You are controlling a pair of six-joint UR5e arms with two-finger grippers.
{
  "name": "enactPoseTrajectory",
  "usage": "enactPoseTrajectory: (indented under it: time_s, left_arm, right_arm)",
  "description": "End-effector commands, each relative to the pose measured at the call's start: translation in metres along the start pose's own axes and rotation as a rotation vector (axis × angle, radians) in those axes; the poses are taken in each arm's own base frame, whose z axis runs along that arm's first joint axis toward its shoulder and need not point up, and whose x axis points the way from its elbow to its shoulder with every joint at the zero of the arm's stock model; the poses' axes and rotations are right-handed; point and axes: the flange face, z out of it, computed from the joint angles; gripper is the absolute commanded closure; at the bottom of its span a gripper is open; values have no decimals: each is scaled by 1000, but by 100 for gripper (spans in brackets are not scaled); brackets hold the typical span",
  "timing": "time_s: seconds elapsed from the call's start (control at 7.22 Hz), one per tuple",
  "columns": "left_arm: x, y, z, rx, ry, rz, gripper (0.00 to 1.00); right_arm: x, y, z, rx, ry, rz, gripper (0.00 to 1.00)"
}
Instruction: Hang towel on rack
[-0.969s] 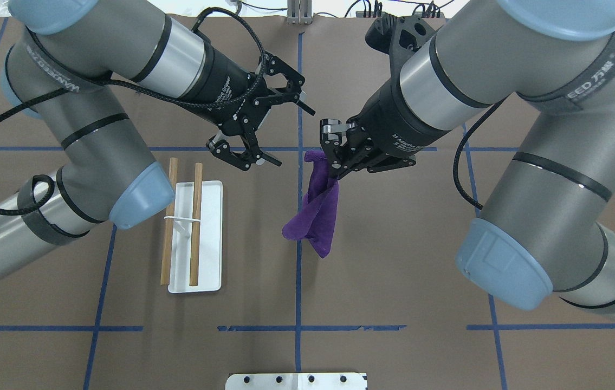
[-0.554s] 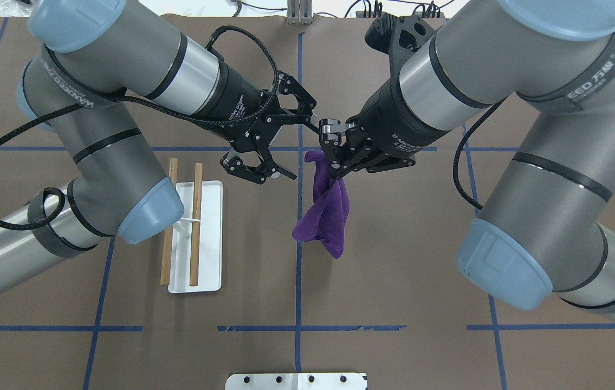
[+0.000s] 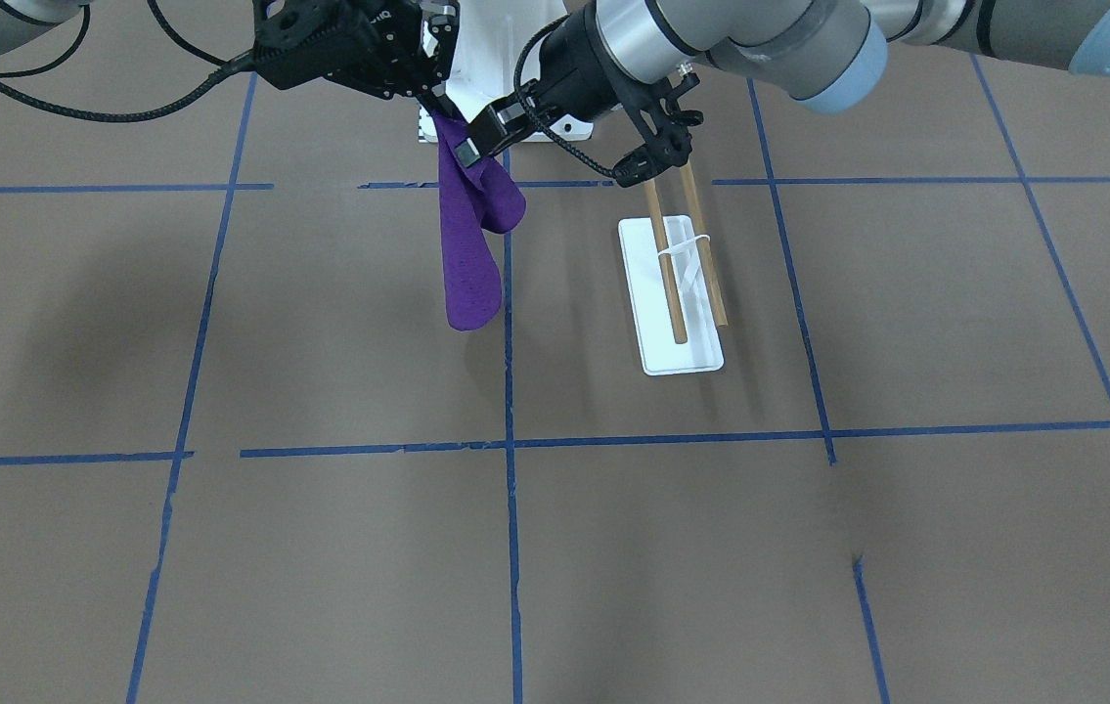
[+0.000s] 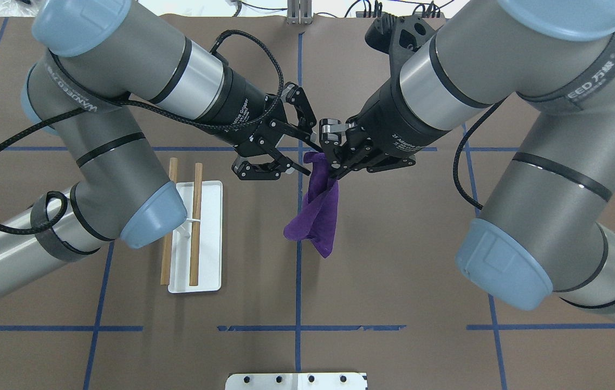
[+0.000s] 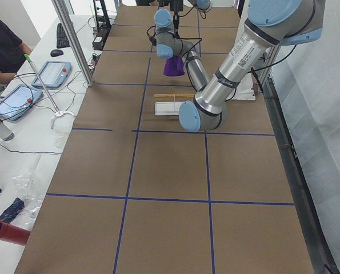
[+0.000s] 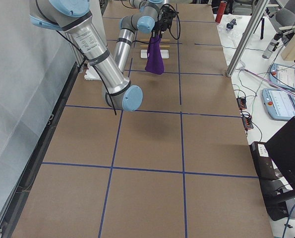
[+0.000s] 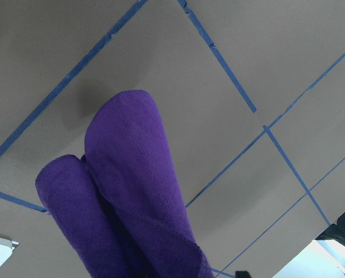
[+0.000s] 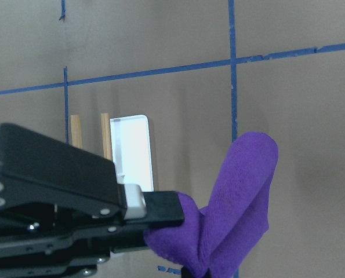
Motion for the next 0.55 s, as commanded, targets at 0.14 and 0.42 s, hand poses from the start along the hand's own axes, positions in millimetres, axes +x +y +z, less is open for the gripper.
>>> enactPoseTrajectory:
  time_s: [0.14, 0.42]
  left_arm:
    - [0, 2, -1, -14, 18, 17, 100]
    - [-3, 0, -3, -13, 17, 18, 100]
  right_arm:
    - [3, 0, 0, 0, 3, 2, 100]
    - [13, 5, -9, 16, 0, -12, 0]
